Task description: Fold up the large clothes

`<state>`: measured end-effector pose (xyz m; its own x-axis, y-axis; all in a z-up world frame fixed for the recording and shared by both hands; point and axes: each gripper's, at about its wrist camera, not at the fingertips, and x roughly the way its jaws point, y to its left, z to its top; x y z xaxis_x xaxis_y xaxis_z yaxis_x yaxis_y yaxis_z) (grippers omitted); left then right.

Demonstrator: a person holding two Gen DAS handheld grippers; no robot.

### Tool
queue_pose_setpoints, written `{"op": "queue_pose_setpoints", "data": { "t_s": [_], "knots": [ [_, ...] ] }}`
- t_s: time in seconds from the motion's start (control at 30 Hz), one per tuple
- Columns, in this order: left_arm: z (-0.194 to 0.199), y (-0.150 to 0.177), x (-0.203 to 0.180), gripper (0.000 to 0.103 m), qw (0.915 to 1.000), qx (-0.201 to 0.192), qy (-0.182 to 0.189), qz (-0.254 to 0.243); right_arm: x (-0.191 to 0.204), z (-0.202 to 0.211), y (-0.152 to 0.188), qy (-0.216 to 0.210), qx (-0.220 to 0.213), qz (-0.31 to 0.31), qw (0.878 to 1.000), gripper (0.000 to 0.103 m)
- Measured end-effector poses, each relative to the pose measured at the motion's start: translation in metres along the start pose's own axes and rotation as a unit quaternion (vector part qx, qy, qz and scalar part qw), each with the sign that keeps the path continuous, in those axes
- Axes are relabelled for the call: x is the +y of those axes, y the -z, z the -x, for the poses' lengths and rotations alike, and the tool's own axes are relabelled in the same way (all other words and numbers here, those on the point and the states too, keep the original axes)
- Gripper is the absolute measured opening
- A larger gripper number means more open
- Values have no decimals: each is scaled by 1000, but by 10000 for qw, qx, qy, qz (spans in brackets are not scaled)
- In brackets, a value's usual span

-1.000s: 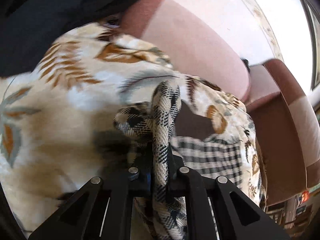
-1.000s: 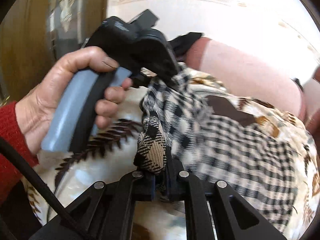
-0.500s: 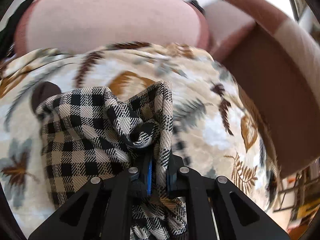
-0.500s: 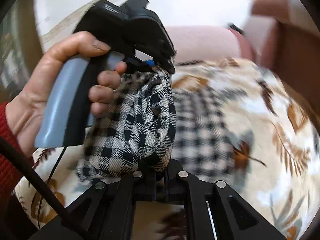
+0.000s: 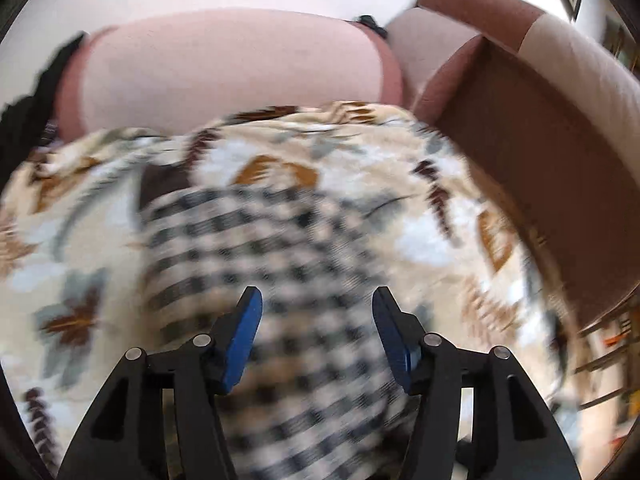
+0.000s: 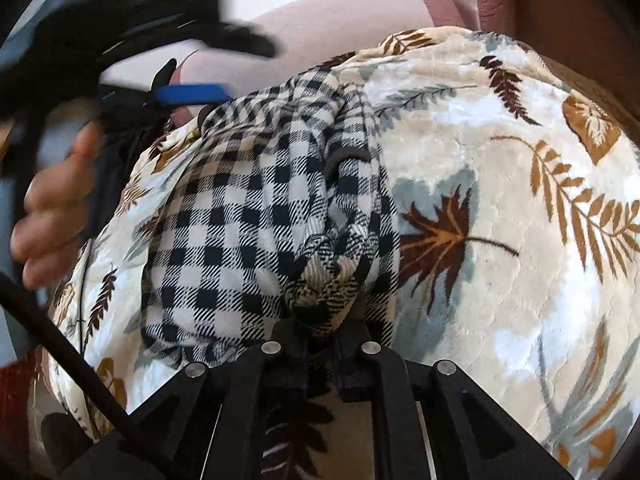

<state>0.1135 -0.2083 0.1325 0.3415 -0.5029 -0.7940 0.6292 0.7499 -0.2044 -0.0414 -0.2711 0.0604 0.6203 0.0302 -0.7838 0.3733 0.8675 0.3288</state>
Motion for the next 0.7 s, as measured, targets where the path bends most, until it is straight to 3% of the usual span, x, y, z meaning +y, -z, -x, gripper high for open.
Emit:
{"op": "queue_pose_setpoints", "data": {
  "t_s": [0.07, 0.13, 0.2, 0.27, 0.37, 0.47, 0.63, 0.7],
  "knots": [
    [10, 25, 13, 56, 9993, 6, -348, -96, 0, -2, 1, 69, 171, 95, 9998, 9],
    [18, 56, 26, 56, 9989, 8, -469, -97, -7, 4, -2, -54, 195, 28, 9998, 9],
    [18, 80, 37, 56, 9990, 49, -454, -24, -18, 31, -6, -182, -158, -192, 9995, 11],
    [13, 102, 43, 56, 9994, 122, -328, 65, -25, 54, -14, -191, -613, -295, 9975, 25],
    [-6, 122, 41, 56, 9986, 329, -408, 35, -24, 58, -36, -141, -969, -348, 9946, 35],
    [-8, 131, 34, 56, 9975, 270, -634, -137, -14, 26, -70, -441, -835, -287, 9951, 52],
    [6, 131, 35, 56, 9978, 235, -605, -123, -1, -43, -109, 95, -500, 87, 9987, 52],
    [18, 130, 35, 56, 9974, 101, -698, -136, -3, -66, -117, 66, -274, 12, 9996, 50]
  ]
}}
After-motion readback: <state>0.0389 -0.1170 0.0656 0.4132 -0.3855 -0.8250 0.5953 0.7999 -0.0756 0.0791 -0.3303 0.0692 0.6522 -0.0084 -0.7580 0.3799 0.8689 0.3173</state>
